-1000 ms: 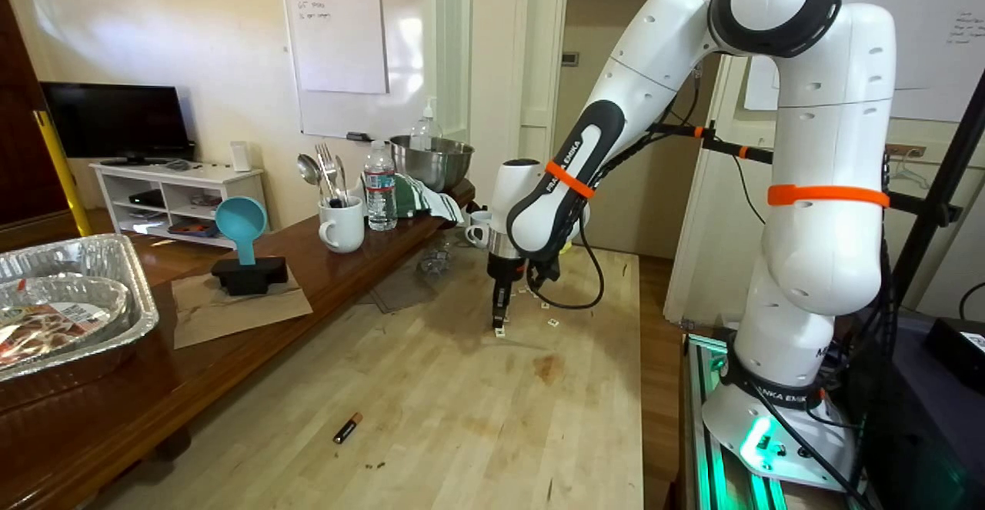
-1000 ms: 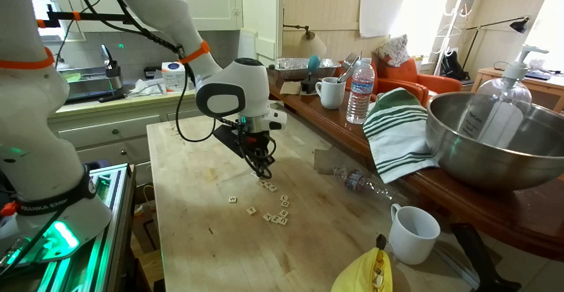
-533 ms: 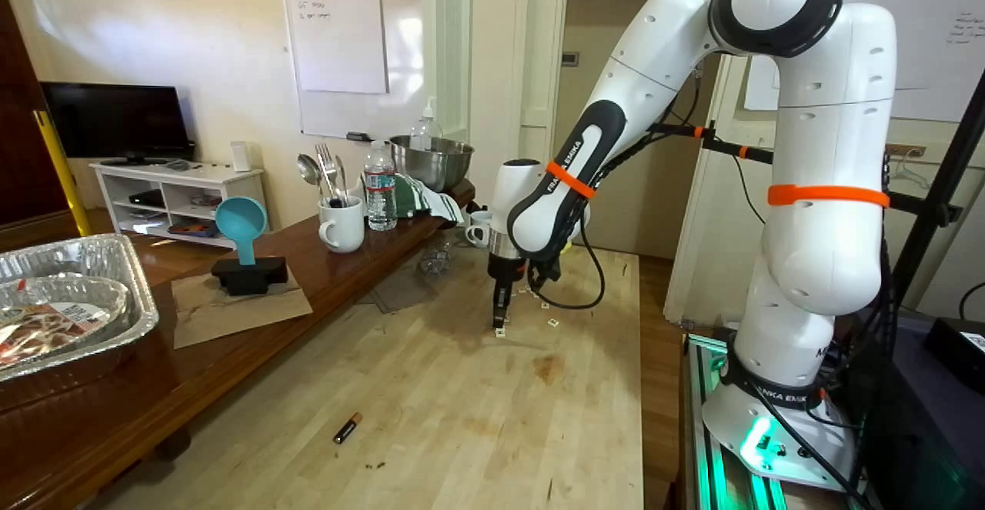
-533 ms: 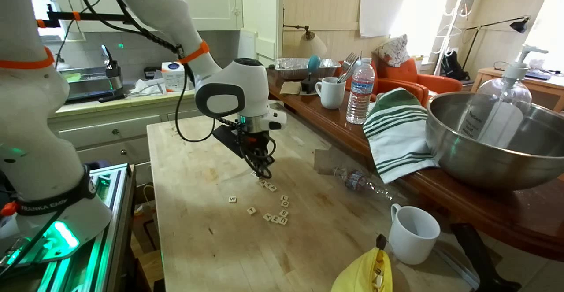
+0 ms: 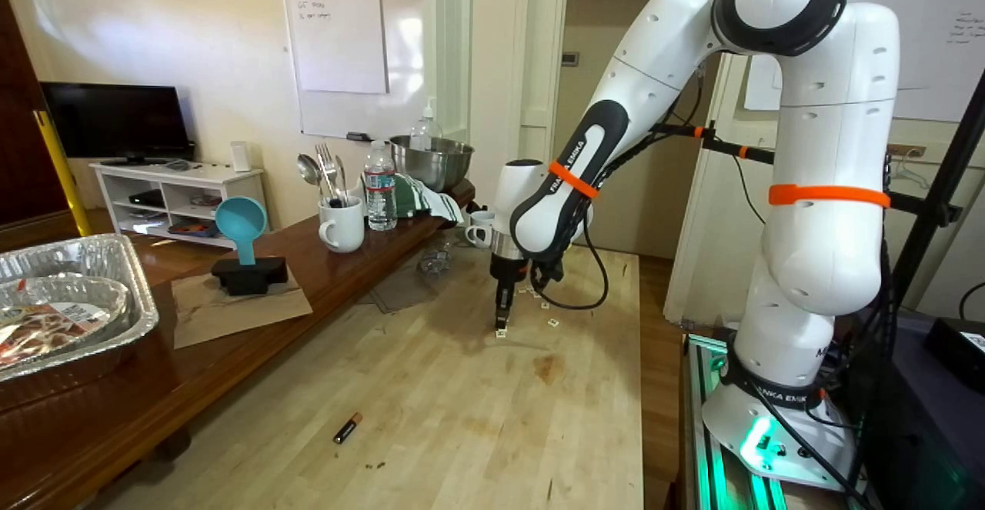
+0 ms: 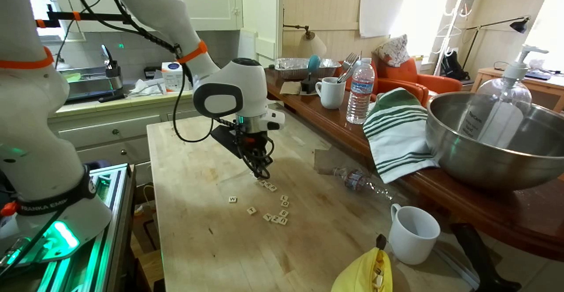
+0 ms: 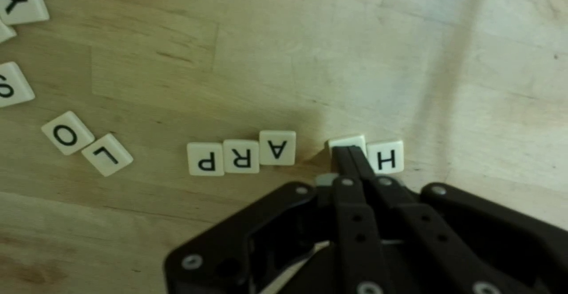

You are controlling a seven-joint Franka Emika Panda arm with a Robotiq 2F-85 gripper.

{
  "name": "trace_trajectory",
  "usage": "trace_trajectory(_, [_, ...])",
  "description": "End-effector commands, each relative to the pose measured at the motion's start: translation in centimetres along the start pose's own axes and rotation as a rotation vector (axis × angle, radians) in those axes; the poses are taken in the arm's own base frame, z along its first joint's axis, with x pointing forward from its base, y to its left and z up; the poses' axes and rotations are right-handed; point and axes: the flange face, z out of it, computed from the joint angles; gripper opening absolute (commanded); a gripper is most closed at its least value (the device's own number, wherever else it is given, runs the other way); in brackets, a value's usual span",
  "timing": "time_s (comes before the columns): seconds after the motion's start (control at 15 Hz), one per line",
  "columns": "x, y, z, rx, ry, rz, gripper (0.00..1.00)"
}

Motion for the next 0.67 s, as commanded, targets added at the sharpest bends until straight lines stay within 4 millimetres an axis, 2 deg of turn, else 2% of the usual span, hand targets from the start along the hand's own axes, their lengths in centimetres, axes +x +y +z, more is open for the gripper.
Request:
trace_trajectory(0.0, [-1.0, -0.2, 0.4, -0.002, 0.007, -0.01, 0.0])
trace_trajectory(0.6, [-1.2, -0.2, -1.1, 0.002, 0.052, -0.002, 0.0])
